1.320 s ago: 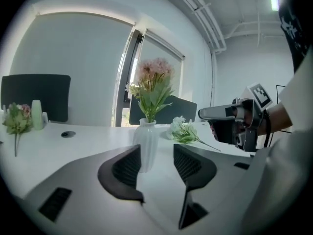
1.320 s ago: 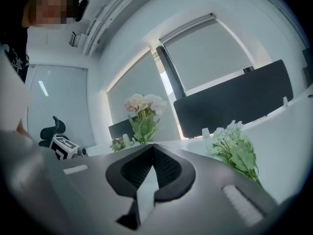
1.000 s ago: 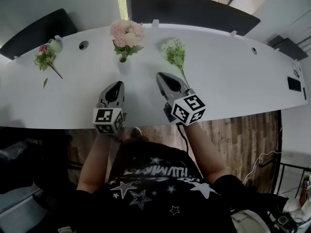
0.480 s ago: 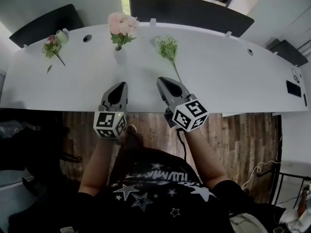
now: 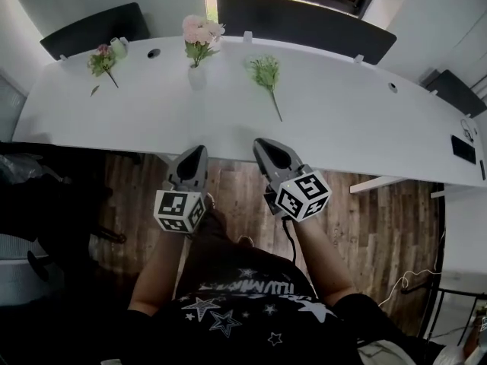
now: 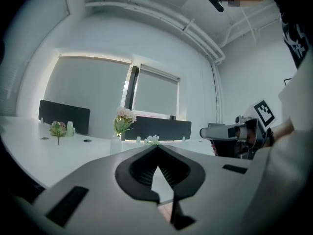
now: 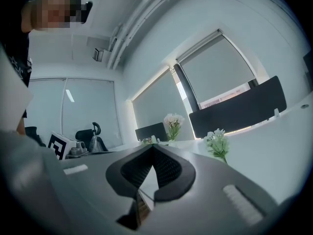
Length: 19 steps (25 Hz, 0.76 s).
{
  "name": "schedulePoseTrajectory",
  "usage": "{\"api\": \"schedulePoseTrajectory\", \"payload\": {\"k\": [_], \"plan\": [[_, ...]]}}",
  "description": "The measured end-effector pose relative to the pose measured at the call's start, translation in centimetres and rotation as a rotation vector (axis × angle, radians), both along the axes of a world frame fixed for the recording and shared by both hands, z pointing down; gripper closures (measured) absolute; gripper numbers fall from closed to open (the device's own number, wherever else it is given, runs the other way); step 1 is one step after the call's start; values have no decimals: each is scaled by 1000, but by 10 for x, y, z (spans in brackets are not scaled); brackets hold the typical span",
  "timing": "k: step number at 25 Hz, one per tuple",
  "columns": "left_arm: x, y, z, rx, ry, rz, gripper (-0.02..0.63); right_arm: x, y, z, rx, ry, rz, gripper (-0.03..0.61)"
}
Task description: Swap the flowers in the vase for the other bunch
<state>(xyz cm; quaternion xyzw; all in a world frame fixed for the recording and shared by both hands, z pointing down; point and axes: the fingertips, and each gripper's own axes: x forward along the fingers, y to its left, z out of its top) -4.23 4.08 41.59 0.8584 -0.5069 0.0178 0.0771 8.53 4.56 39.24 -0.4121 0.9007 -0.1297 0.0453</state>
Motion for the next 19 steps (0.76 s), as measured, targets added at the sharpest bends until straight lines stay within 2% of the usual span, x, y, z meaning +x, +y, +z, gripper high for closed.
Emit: {"api": "schedulePoseTrajectory", "payload": {"k": [4,9,19], "plan": [[2,21,-14,33,1,-26,606,8,16,1,-6,-8,-7,577],[11,46,-28,61,29,5,606,16,31,3,-21,-34,-11,577],[18,44,-28,57,9,20,606,25,32,10,-40,-40,-4,577]]}}
